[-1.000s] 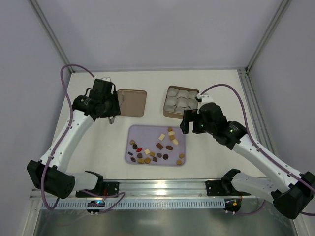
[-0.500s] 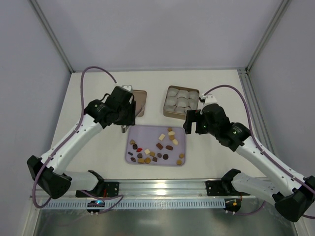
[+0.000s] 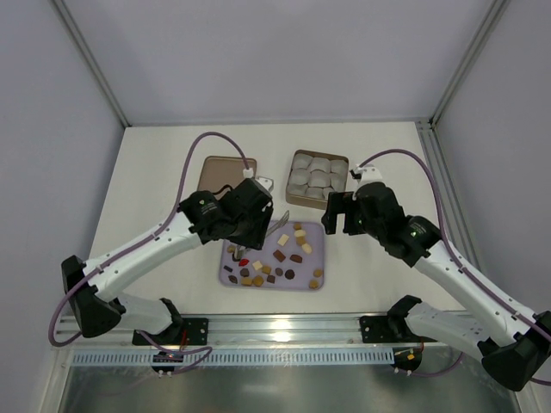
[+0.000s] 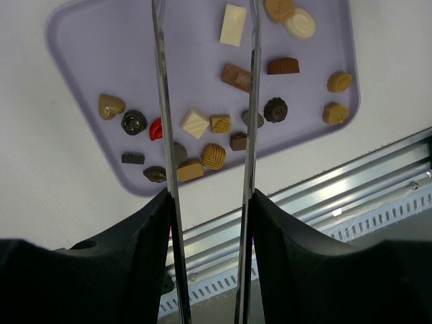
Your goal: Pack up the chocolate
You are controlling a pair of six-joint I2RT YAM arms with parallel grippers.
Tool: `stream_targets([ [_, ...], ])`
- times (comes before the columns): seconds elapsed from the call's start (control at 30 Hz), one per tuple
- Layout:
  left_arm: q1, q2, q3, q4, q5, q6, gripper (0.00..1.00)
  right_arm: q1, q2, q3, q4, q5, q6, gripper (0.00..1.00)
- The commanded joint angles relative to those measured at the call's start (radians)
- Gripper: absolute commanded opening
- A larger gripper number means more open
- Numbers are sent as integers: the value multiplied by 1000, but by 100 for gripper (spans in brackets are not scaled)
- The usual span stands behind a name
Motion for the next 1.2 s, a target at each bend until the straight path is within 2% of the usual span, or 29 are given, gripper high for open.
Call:
stream_targets([
  [0.0, -42, 34, 12, 13, -18, -26, 48, -3, -38, 4, -2, 17, 16, 100],
  [0.63, -91, 125, -38, 70, 42, -19, 48, -5, -92, -39, -13, 30, 20, 100],
  [1.17, -99, 149, -78, 92, 42, -21, 43, -3, -99, -51, -10, 25, 22, 100],
])
